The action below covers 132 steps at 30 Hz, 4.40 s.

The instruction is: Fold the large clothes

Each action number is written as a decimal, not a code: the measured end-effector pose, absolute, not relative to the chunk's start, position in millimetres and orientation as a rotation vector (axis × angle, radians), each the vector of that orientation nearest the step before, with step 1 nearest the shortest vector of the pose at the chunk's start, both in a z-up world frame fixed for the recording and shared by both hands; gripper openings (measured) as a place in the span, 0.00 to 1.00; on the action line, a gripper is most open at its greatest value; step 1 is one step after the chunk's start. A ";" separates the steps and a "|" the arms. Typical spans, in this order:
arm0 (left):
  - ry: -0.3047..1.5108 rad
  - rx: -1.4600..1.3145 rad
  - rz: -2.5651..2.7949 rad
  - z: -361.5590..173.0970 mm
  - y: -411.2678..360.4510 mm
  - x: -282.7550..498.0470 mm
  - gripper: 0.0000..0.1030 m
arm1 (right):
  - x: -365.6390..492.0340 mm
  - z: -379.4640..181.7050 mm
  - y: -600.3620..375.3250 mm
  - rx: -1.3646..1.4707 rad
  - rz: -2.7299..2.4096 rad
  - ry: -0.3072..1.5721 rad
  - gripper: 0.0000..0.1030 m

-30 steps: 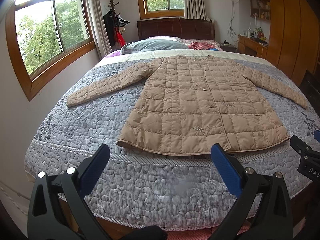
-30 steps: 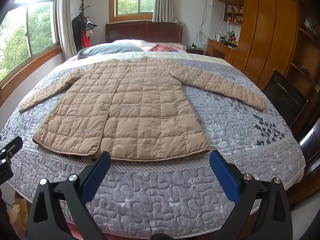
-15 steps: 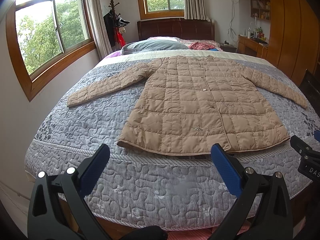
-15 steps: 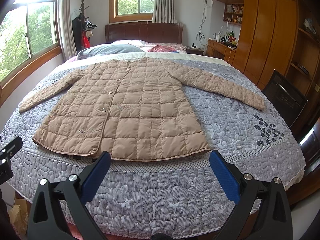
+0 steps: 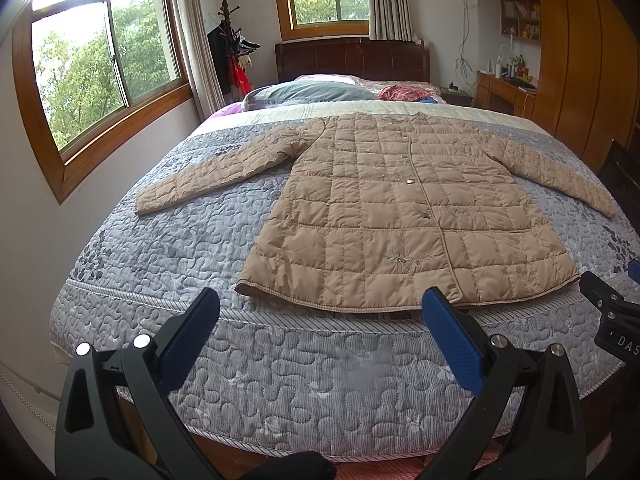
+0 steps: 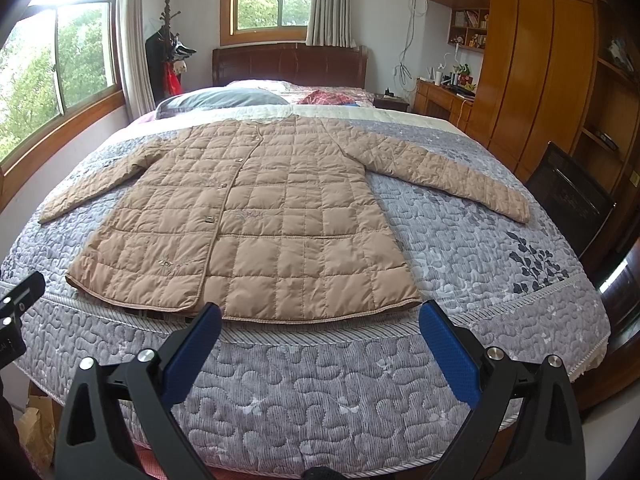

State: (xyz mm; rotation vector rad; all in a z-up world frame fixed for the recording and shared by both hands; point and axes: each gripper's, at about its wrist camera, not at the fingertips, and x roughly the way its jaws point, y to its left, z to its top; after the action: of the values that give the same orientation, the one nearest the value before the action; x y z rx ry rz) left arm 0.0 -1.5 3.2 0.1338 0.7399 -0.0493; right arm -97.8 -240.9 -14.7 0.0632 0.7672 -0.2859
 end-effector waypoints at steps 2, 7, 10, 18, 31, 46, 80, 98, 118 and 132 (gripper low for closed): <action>0.739 0.135 -0.050 3.2 -1.7 0.1 0.97 | -97.1 -13.5 -241.3 0.063 -0.285 0.767 0.96; 0.741 0.135 -0.050 2.6 0.2 0.1 0.97 | -97.0 -13.5 -240.8 0.063 -0.285 0.767 0.96; 0.739 0.135 -0.050 2.6 0.1 0.0 0.97 | -96.4 -14.0 -240.3 0.063 -0.285 0.769 0.96; 0.740 0.137 -0.051 5.2 0.1 1.5 0.97 | -95.8 -14.0 -241.3 0.063 -0.283 0.769 0.96; 0.746 0.141 -0.052 -0.1 -0.7 7.1 0.97 | -89.3 -16.4 -241.2 0.070 -0.268 0.768 0.96; 1.012 0.162 -0.244 -43.9 -35.6 127.3 0.97 | -18.8 -38.1 -367.5 0.273 -0.325 0.911 0.96; 1.133 0.098 -0.463 -117.6 -263.5 399.5 0.96 | 68.0 -131.3 -791.9 0.829 -0.635 0.930 0.52; 1.066 0.090 -0.481 -92.3 -233.8 397.5 0.88 | 183.5 -32.9 -634.7 0.608 -0.192 0.848 0.07; 1.111 0.040 -0.454 -110.6 -214.9 420.0 0.81 | 286.0 -73.0 -517.3 0.606 0.143 0.936 0.34; 1.160 -0.001 -0.700 -89.7 -316.1 394.5 0.78 | 188.9 -69.3 -627.9 0.545 -0.556 0.856 0.38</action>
State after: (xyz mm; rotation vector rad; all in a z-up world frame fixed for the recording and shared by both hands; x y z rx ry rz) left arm 394.5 -316.1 -89.6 -0.0011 1.1604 -0.7004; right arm 188.9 -627.9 -69.3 0.5455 0.8558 -0.5562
